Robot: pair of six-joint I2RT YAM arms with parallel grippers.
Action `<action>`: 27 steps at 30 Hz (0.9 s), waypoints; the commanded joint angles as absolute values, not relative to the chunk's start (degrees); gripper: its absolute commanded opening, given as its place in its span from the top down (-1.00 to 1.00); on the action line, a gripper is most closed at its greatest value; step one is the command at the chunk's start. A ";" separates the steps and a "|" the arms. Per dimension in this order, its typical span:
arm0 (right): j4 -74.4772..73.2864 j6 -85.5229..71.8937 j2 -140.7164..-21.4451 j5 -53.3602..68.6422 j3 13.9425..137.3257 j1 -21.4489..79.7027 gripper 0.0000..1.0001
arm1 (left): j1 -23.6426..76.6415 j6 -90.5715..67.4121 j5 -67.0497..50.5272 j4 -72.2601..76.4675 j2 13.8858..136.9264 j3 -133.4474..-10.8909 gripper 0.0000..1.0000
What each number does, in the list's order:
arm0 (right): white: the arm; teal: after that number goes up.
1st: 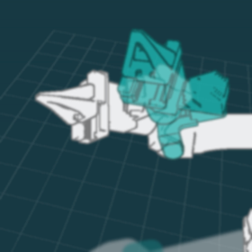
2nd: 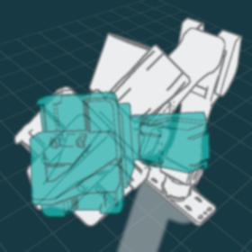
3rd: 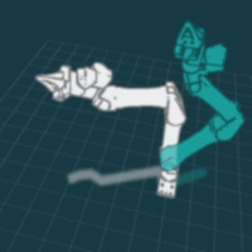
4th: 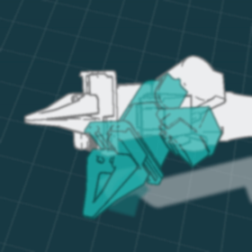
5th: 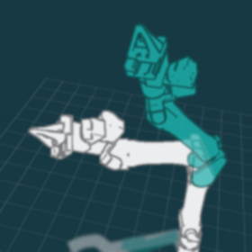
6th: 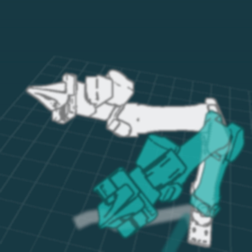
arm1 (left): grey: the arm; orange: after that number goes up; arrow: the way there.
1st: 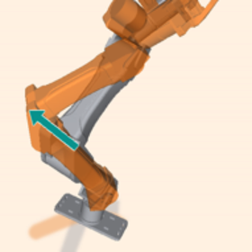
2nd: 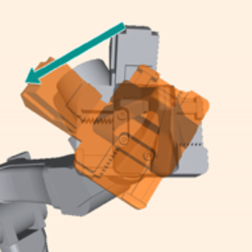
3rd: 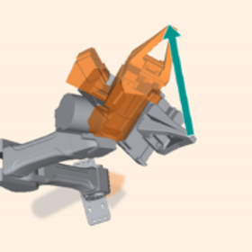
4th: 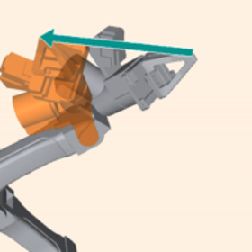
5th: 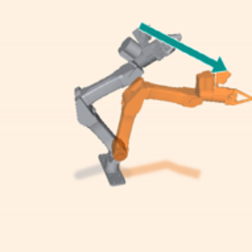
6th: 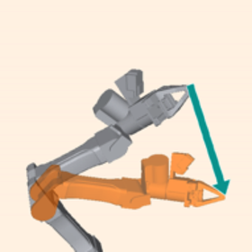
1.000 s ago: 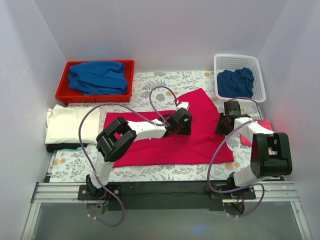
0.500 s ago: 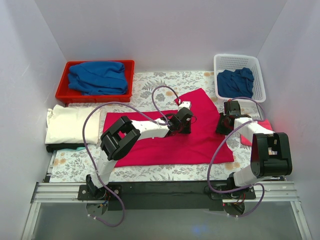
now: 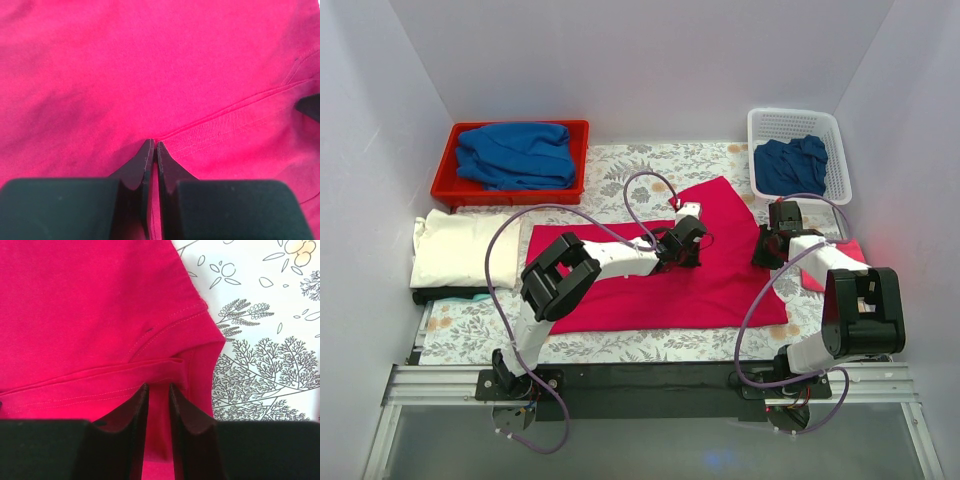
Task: Fold and stack the t-shirts
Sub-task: Fold the flattened tshirt in 1/3 of the way
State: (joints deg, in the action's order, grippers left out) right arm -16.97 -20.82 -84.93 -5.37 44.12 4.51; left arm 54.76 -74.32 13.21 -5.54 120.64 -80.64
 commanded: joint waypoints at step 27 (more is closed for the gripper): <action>-15.82 -18.55 -85.25 -0.44 45.18 4.57 0.33 | 54.84 -76.29 18.72 -2.63 115.22 -76.11 1.00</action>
State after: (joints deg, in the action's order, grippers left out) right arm -16.88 -19.25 -84.16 -1.08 44.12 4.51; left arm 54.87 -75.29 19.20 -0.47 115.07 -75.59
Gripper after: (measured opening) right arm 0.331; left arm 0.018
